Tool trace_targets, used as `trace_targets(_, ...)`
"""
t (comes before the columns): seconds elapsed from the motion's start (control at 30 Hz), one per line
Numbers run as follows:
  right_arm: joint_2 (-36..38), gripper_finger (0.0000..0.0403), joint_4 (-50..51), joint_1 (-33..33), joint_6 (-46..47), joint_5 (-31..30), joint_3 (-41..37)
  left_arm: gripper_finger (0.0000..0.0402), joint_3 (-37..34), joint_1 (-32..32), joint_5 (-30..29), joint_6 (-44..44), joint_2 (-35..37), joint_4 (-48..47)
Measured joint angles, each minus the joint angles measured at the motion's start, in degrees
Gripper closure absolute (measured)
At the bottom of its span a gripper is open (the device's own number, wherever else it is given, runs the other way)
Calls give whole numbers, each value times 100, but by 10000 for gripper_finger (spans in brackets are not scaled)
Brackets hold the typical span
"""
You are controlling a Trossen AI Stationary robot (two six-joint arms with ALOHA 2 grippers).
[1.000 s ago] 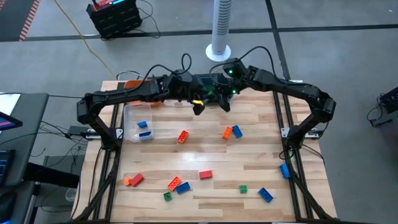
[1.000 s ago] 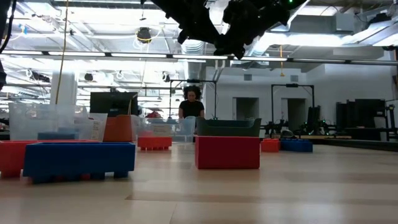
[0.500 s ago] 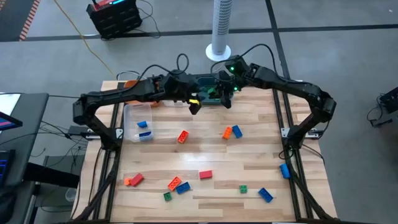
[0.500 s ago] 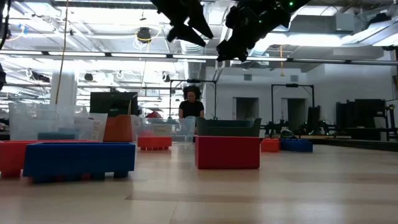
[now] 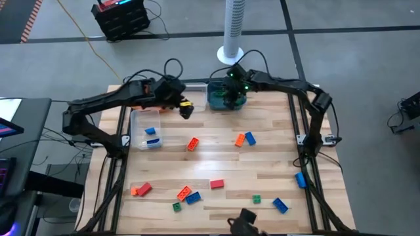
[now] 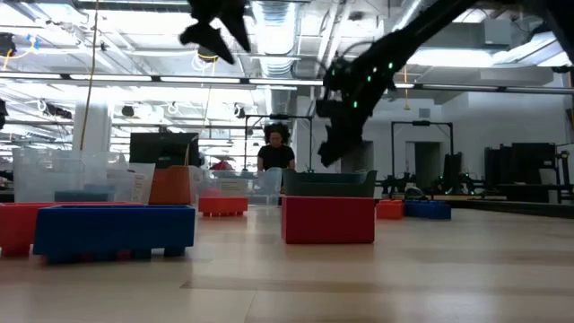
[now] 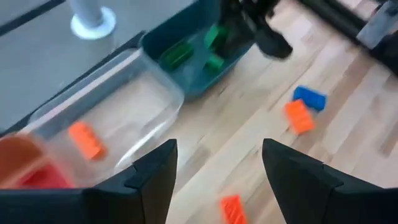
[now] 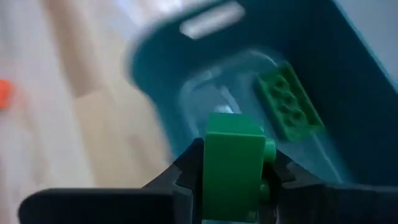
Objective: Sort blocks
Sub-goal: Put the green game piece into the blue bin, then put the red block into the orange bin
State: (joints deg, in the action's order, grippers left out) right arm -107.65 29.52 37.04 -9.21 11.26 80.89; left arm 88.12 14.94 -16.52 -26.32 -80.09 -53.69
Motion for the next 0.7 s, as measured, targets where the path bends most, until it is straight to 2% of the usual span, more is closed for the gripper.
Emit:
trace_targets(0.17, -323, 294, 6, 220, 77, -144, 26, 184, -51, -304, -665, -46, 239, -925)
trace_targets(0.33, -476, 258, 117, 309, 170, -128, 183, 186, -859, -717, -795, -7, 537, -903)
trace_targets(0.5, -497, 209, 595, 405, 172, -126, 514, 187, -1771, -1128, 136, -841, 894, -824)
trace_targets(0.7, -425, 175, 1341, 477, -49, -103, 1160, 187, -2257, -2090, 1145, -2148, 1017, -827)
